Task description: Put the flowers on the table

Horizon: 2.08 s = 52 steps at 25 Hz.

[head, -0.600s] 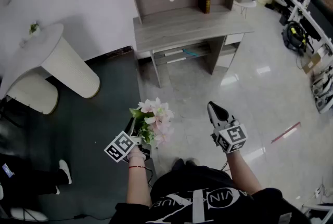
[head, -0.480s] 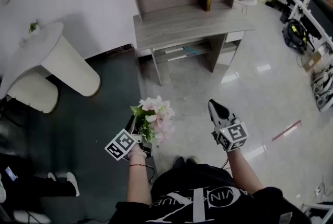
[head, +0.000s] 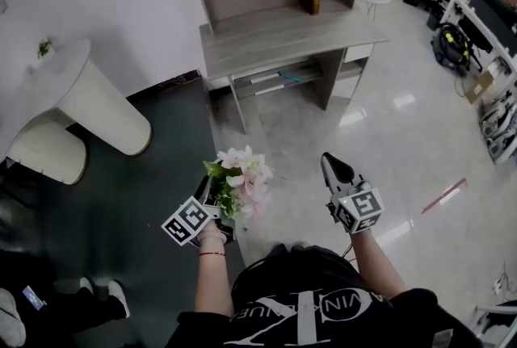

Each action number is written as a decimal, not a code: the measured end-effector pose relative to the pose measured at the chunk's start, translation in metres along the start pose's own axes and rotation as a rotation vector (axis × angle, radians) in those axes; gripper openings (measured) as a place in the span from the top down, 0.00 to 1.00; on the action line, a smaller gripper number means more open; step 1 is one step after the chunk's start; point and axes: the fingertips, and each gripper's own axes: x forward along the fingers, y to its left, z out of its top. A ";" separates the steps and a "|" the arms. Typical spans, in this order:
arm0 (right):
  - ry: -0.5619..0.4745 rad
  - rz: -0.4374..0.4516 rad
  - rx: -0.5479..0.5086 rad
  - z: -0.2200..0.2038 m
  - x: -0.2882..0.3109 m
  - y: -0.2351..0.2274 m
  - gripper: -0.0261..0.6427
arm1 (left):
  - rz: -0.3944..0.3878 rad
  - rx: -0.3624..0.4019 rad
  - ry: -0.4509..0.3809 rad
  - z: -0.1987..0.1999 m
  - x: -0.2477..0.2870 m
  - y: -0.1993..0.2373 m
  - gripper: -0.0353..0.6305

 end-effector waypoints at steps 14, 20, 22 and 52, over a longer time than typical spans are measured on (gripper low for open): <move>0.017 -0.063 0.012 -0.027 0.004 -0.001 0.95 | -0.030 0.000 0.065 -0.013 0.025 0.017 0.75; 0.030 -0.081 0.031 -0.034 0.048 -0.042 0.95 | -0.017 0.007 0.080 0.005 0.083 0.019 0.75; 0.038 -0.083 0.039 -0.037 0.067 -0.057 0.95 | -0.010 0.007 0.086 0.012 0.106 0.020 0.75; 0.072 0.048 0.006 0.003 0.095 -0.078 0.95 | 0.000 -0.031 0.023 0.040 0.122 -0.035 0.75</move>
